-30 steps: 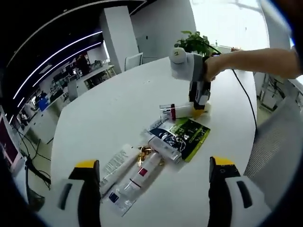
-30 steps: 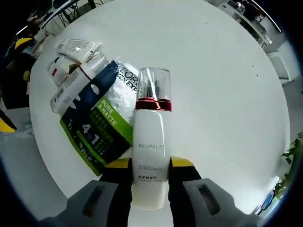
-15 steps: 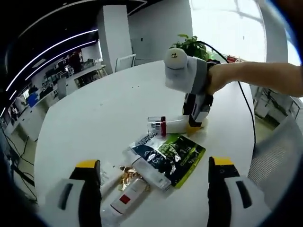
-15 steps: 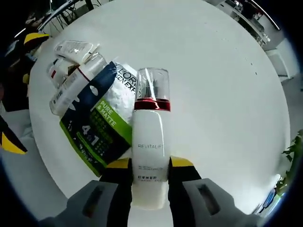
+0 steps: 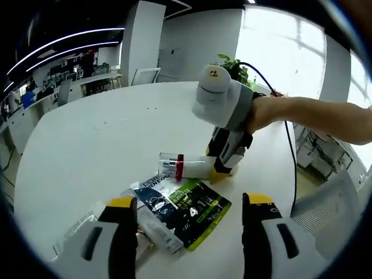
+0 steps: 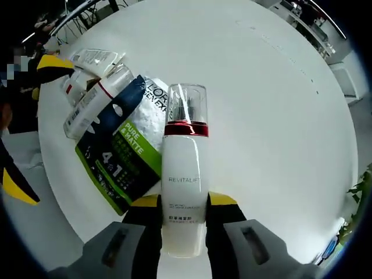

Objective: Arrange the skincare products in the storage area until every visible bottle or jar stands upright without overlapping.

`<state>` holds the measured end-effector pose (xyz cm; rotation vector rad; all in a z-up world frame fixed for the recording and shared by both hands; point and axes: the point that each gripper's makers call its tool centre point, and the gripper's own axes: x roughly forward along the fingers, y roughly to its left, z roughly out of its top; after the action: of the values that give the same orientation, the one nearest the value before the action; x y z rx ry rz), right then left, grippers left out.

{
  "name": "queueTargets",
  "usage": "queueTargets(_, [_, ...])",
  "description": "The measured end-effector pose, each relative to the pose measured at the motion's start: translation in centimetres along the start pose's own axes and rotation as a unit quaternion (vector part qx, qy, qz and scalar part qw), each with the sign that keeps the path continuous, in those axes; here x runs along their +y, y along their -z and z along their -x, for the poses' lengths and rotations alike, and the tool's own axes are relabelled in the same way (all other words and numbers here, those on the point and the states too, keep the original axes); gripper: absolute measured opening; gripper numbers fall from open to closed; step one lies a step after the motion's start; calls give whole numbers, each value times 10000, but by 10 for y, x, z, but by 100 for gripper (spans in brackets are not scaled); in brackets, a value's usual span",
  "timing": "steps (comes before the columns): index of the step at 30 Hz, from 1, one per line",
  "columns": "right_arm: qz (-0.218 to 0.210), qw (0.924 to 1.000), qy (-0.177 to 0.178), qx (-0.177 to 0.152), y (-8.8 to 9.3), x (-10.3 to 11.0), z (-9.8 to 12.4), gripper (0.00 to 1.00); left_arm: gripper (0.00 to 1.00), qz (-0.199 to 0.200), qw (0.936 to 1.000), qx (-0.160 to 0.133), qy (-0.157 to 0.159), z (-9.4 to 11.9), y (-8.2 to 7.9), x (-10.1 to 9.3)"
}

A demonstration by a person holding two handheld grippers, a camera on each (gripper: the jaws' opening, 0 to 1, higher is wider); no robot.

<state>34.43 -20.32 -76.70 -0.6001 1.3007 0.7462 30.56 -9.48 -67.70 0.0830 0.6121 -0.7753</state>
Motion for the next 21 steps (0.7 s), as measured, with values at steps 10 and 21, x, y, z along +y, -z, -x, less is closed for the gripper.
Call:
queueTargets(10, [-772, 9922, -971, -130, 10, 16, 6, 27, 47, 88, 9997, -8, 247, -1, 4, -7])
queueTargets(21, [-1743, 9595, -2180, -393, 21, 43, 12, 27, 20, 406, 9971, -105, 640, -5, 9, -21])
